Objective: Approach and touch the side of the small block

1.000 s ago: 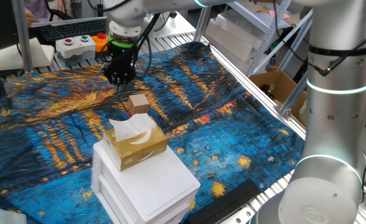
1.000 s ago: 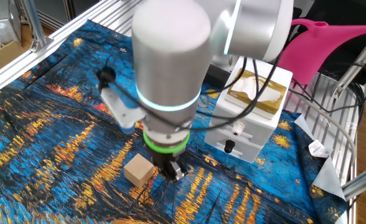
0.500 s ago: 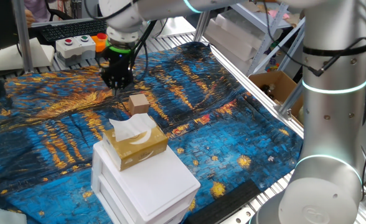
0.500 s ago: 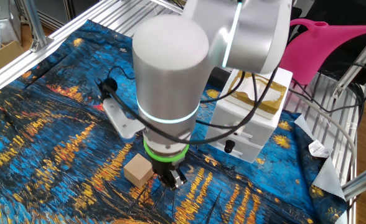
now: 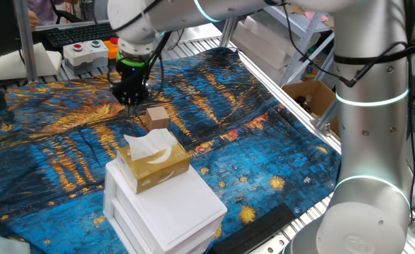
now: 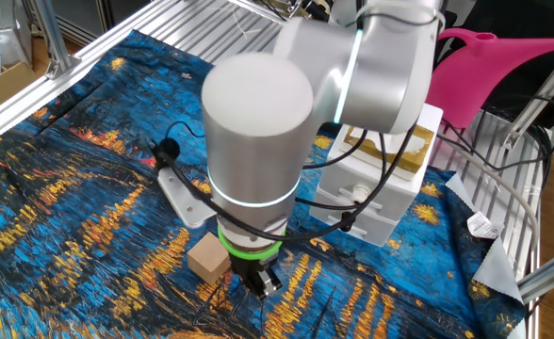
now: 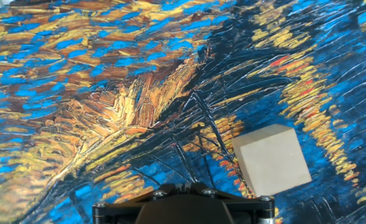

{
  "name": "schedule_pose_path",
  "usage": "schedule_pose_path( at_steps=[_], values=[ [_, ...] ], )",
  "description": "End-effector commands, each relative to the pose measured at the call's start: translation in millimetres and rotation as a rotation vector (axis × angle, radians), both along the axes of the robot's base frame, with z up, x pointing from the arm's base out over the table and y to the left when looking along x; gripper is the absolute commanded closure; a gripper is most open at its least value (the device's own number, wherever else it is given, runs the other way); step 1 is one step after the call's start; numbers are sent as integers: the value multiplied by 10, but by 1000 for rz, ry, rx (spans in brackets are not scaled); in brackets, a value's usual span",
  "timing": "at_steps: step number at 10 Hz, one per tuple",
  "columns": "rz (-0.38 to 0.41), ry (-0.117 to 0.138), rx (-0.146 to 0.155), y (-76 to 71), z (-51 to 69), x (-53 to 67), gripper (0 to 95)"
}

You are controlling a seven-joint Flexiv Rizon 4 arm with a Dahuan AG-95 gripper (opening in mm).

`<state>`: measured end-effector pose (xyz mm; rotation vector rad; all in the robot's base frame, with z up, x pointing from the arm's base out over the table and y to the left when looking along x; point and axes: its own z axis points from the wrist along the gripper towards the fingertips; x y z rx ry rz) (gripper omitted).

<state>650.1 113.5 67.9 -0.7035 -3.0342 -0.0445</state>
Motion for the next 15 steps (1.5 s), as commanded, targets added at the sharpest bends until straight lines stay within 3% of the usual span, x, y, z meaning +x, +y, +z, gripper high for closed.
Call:
schedule_pose_path(
  at_steps=[1,8,15],
  values=[
    [6,-5,0,-34,-68,-30,950],
    [31,-24,3,-202,-285,-79,950],
    [79,-29,7,-449,-329,-40,950]
  ],
)
